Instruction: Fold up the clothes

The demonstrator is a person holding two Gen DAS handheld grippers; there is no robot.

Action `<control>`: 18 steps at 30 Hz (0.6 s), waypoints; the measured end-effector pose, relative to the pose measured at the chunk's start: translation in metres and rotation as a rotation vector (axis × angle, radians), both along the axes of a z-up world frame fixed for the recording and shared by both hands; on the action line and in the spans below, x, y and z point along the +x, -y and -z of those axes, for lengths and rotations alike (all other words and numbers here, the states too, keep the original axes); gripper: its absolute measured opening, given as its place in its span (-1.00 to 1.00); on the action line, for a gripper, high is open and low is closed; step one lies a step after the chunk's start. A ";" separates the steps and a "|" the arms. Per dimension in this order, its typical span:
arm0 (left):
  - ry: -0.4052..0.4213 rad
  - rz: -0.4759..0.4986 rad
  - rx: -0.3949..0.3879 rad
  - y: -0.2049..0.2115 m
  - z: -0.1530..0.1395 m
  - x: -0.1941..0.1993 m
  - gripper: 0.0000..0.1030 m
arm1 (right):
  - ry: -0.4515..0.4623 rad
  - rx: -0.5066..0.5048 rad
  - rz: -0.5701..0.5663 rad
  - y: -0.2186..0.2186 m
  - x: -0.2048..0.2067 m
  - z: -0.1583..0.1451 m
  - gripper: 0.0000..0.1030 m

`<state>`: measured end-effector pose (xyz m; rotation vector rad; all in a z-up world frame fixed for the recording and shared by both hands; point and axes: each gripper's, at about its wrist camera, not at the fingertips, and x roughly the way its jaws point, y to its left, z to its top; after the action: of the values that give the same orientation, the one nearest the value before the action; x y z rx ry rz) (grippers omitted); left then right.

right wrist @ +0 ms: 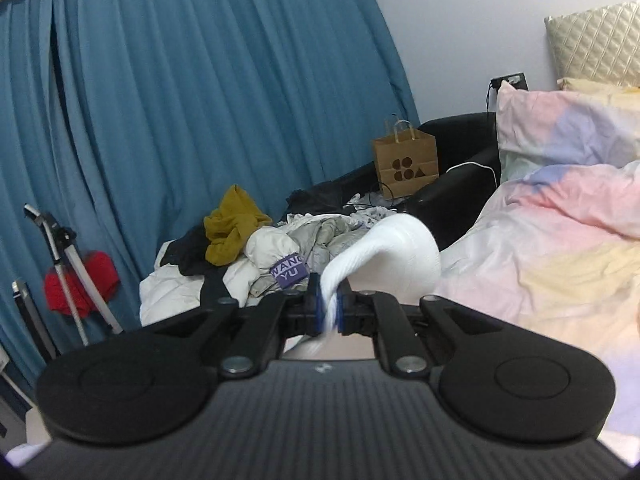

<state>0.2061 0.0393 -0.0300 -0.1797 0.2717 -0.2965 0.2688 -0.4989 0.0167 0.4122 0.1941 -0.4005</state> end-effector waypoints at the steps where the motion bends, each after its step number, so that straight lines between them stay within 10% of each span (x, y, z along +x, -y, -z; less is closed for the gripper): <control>1: 0.001 -0.001 0.001 -0.001 -0.001 -0.002 -0.87 | -0.012 -0.017 -0.002 -0.002 -0.005 -0.002 -0.82; 8: -0.042 0.006 0.004 -0.002 0.003 -0.009 -0.86 | -0.171 -0.046 0.024 -0.005 -0.016 -0.001 -0.82; 18: 0.007 0.014 0.034 -0.006 -0.014 0.032 -0.86 | -0.056 -0.005 0.053 -0.003 0.020 0.006 -0.82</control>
<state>0.2379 0.0453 -0.0159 -0.1428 0.2709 -0.3063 0.2887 -0.4957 0.0107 0.4020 0.2372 -0.4649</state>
